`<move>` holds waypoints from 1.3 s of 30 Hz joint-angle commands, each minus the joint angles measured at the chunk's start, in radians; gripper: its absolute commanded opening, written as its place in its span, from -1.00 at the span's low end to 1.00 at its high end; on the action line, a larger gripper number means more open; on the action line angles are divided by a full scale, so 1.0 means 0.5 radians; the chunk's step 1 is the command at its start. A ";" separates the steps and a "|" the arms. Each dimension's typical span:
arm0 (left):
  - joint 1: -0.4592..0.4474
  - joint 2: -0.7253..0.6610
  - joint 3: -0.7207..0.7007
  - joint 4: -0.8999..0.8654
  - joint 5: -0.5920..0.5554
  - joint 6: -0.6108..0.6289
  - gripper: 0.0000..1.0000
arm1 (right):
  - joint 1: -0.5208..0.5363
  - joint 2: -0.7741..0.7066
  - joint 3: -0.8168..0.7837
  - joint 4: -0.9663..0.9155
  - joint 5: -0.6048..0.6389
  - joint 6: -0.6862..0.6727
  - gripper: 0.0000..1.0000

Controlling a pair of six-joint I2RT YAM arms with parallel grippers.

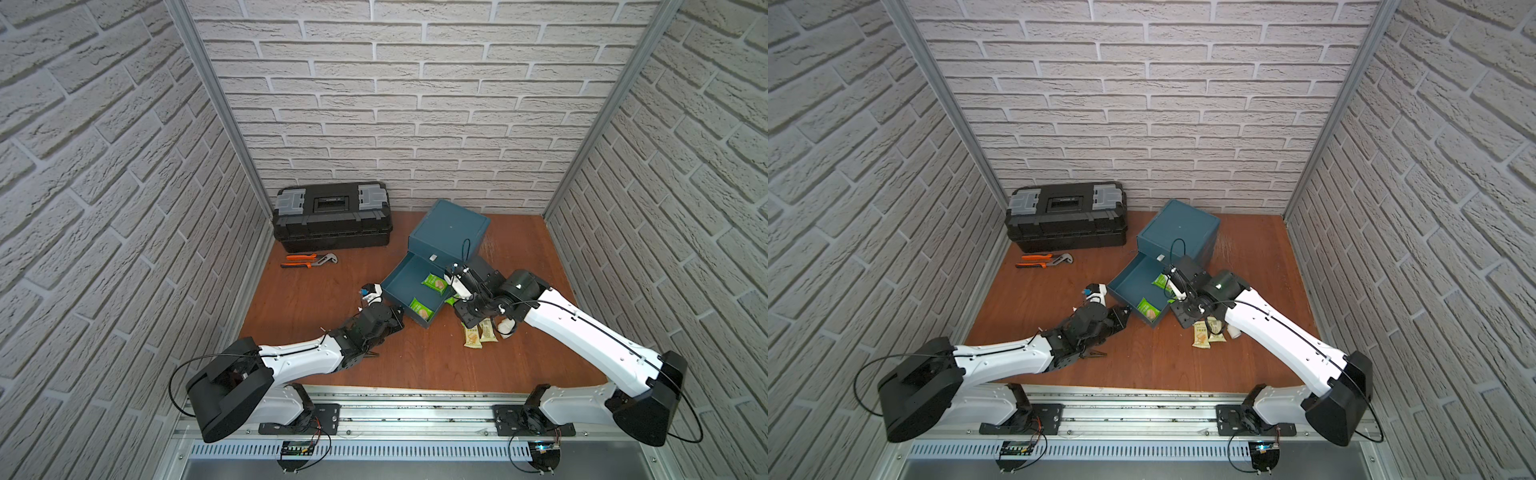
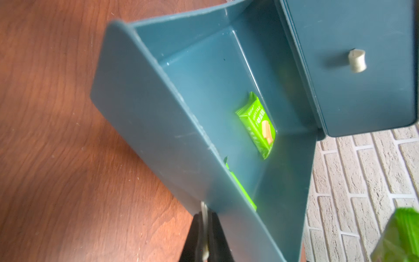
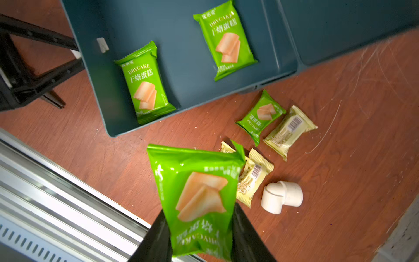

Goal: Take the cookies out of the drawer
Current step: Place the cookie at the center of the board.

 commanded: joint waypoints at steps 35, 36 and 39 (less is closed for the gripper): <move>0.057 0.025 0.025 0.161 0.000 -0.003 -1.00 | -1.463 0.884 -0.235 0.801 -0.242 0.080 -0.19; 0.058 0.019 0.023 0.156 -0.004 -0.003 -1.00 | -1.464 0.910 -0.227 0.797 -0.231 0.076 -0.18; 0.057 0.009 0.023 0.145 -0.008 -0.003 -1.00 | -1.472 0.958 -0.214 0.792 -0.195 0.063 -0.15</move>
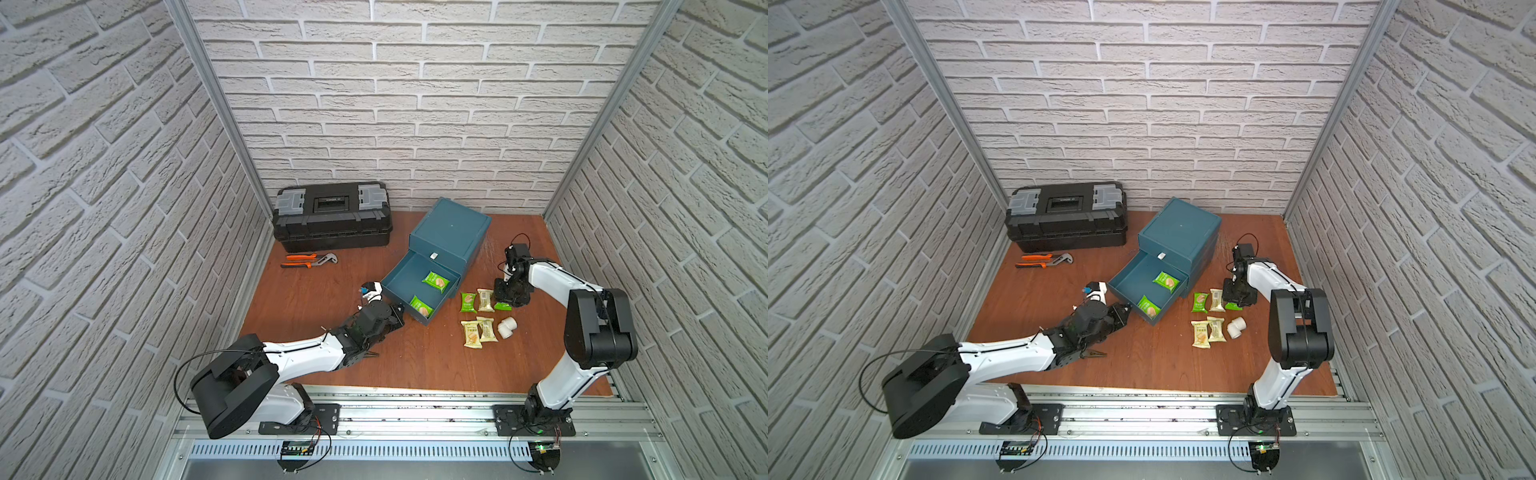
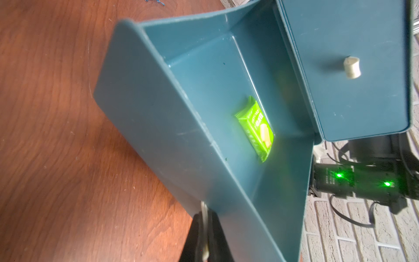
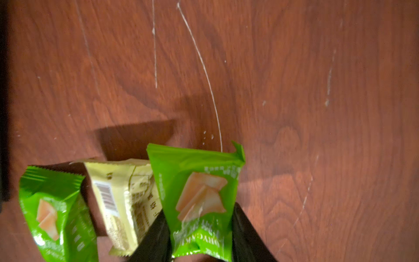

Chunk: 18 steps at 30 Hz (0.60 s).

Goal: Take the cookies out of the drawer
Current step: Place the cookie at the center of the board.

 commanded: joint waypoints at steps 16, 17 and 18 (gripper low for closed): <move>0.023 -0.015 0.045 0.063 -0.007 0.006 -1.00 | -0.009 -0.407 0.032 -0.117 0.130 -0.079 0.30; 0.023 -0.015 0.046 0.065 -0.006 0.006 -1.00 | -0.007 -0.479 0.030 -0.131 0.128 -0.080 0.30; 0.023 -0.017 0.048 0.061 -0.008 0.006 -1.00 | 0.005 -0.570 0.033 -0.150 0.129 -0.084 0.29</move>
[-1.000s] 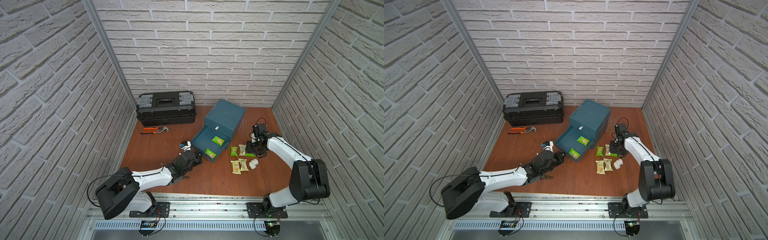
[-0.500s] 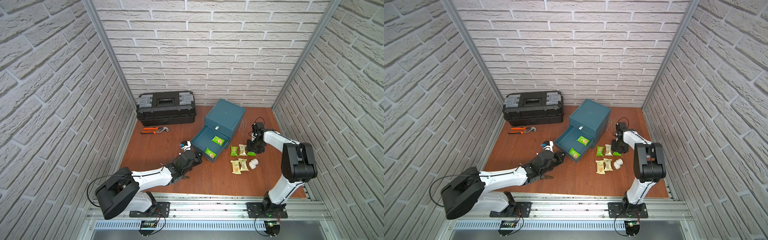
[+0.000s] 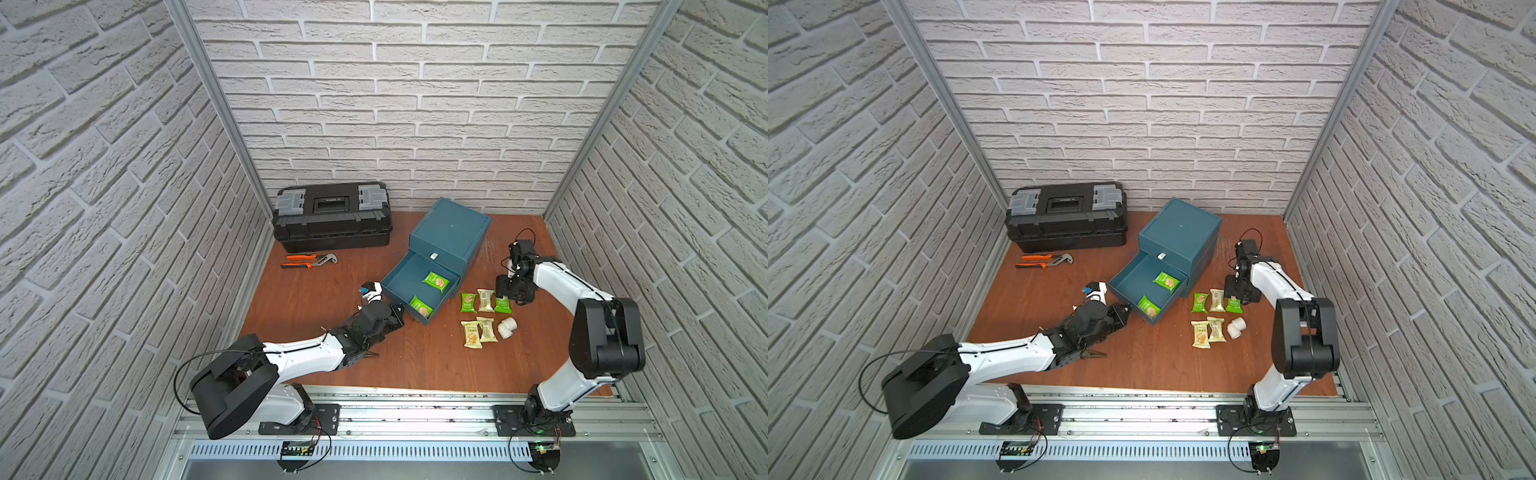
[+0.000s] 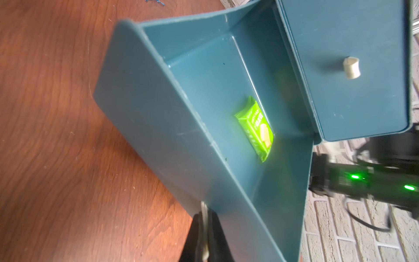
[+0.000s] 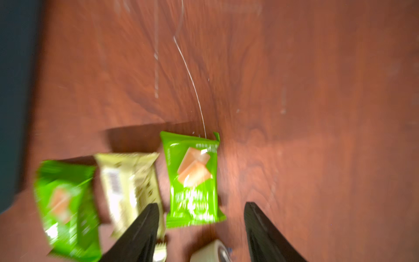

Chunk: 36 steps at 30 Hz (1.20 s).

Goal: Take the cookies out of the drawer
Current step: Place the cookie at the center of the board, then pick up the cookie from the drawer.

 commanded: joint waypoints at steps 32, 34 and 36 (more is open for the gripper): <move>0.022 -0.017 0.048 0.037 0.006 0.007 -1.00 | 1.489 0.252 1.001 -0.732 -0.194 -0.510 0.24; 0.022 -0.021 0.047 0.039 0.007 0.014 -1.00 | 1.490 0.323 1.016 -0.723 -0.218 -0.522 0.25; 0.022 -0.023 0.049 0.039 0.007 0.015 -1.00 | 1.489 0.418 1.051 -0.757 -0.229 -0.542 0.25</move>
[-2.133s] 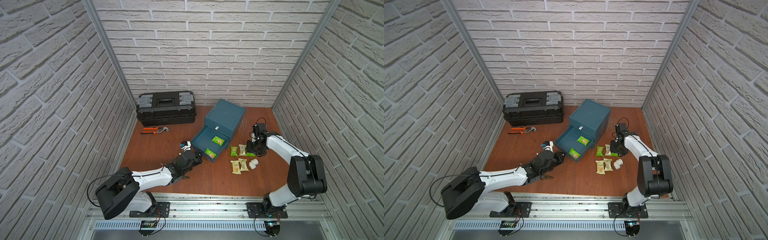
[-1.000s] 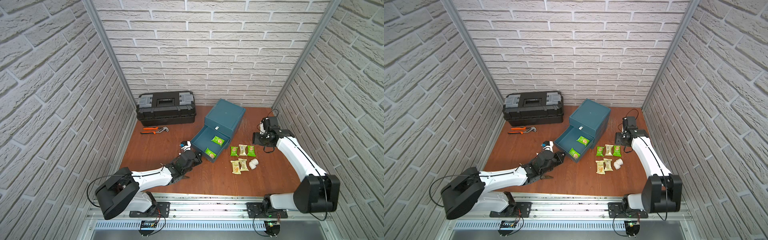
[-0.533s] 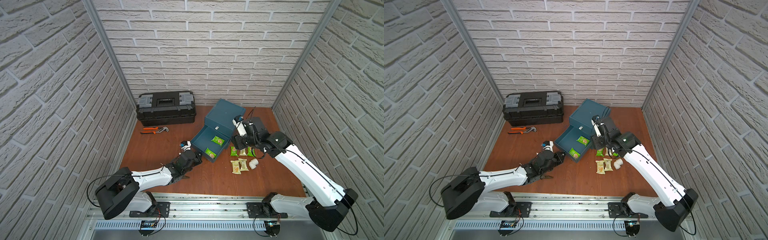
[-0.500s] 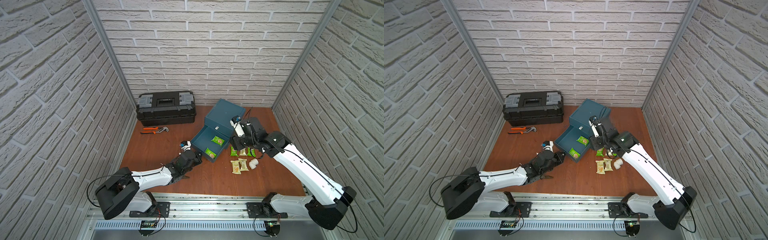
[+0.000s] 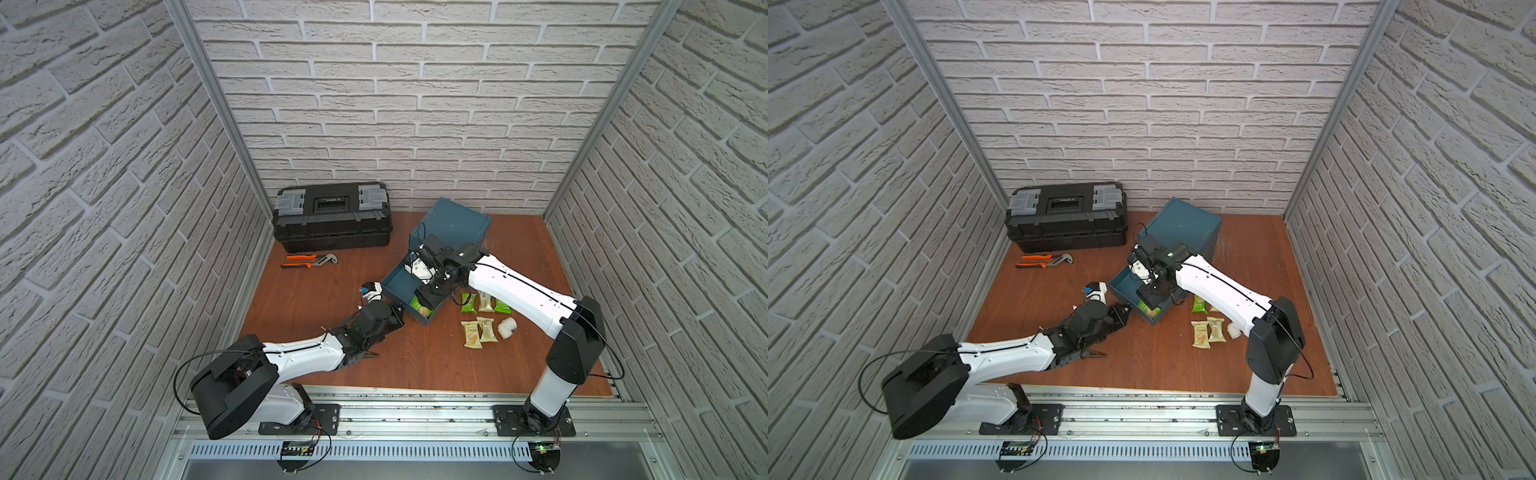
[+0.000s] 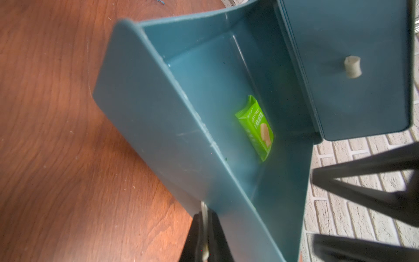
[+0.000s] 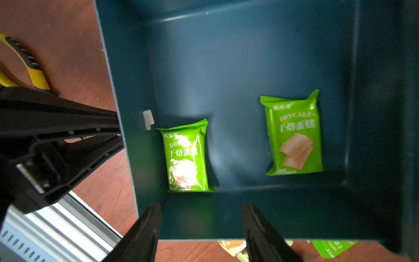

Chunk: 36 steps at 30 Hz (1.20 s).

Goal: Take the cookies out of the drawer
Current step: Pick up the cookie from the drawer.

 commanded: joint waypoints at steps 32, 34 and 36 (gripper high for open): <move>0.020 -0.010 0.058 0.052 -0.001 0.020 -1.00 | -0.019 0.283 0.238 -0.030 0.370 -0.043 -0.09; 0.021 -0.009 0.058 0.054 -0.003 0.020 -1.00 | -0.012 0.274 0.242 -0.037 0.302 -0.046 0.03; 0.021 -0.007 0.061 0.050 -0.002 0.019 -1.00 | 0.004 0.273 0.224 -0.041 0.267 -0.046 0.16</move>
